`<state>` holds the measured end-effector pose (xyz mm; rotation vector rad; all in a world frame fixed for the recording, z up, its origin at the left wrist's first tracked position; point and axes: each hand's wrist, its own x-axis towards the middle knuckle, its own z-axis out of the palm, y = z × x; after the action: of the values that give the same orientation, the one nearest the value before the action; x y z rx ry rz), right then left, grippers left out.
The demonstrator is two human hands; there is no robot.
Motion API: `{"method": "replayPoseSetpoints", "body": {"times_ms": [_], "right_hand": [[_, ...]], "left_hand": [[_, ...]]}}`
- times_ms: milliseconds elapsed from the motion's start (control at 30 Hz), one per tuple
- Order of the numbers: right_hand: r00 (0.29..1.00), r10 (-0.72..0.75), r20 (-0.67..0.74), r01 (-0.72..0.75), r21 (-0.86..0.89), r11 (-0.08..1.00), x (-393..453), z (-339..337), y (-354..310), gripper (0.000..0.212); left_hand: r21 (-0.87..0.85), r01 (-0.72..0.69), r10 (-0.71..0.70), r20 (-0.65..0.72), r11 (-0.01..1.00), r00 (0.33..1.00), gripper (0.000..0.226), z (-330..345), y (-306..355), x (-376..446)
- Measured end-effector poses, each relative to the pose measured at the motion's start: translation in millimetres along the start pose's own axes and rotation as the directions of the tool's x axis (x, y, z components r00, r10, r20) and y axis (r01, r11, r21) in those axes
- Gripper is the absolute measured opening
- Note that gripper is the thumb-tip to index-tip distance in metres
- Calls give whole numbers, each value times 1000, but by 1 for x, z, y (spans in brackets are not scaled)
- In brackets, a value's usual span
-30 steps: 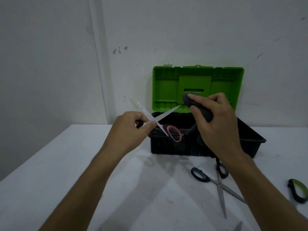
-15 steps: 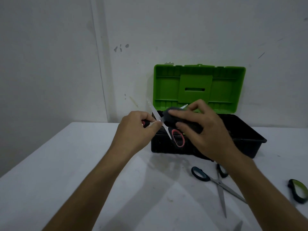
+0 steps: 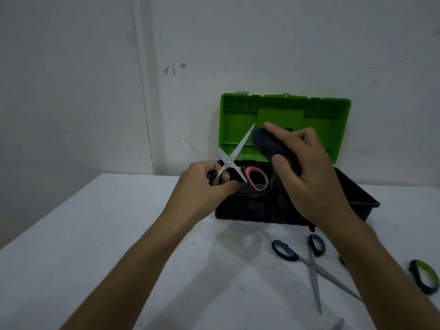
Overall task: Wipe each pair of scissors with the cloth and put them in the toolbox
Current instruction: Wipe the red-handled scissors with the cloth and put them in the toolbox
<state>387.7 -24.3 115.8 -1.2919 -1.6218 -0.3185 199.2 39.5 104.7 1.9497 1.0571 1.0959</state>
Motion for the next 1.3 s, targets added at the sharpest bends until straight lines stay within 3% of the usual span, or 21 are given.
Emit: {"method": "replayPoseSetpoints", "body": {"times_ms": [133,300,400,533,633,767,1000,1067,1200,1300], "right_hand": [[985,-111,129,116,-34,993,-10,22,-5,54],[991,-117,68,122,-83,989,-8,18,1,50],[994,-108,2,108,-93,990,-6,8,5,57],[984,-141,-107,136,-58,989,-2,1,0,51],[981,-188,-42,186,-42,982,-3,4,-7,47],[989,-135,66,138,-39,990,-7,15,-4,39],[984,36,-172,-62,-150,987,0,-5,22,35],[991,9,-134,-24,-113,993,1,-11,20,34],[994,-79,70,83,-48,995,-3,0,6,31],[998,-41,-57,33,-136,990,-4,8,9,29]], "left_hand": [[-350,110,-73,118,930,990,13,-4,15,-3],[-486,207,-151,152,849,977,12,-8,20,-1],[-339,108,-77,104,934,992,25,-6,16,-2],[-187,30,-26,22,982,999,23,-3,7,-2],[-99,-7,8,12,995,1000,22,-2,9,-5],[-11,-105,105,52,994,993,22,-4,9,-7],[131,-142,122,152,981,981,23,1,8,-8],[135,-145,124,153,980,980,22,3,9,-8],[137,-159,130,202,978,971,20,-1,12,-10],[152,-184,142,253,971,957,18,-10,12,-9]]}}
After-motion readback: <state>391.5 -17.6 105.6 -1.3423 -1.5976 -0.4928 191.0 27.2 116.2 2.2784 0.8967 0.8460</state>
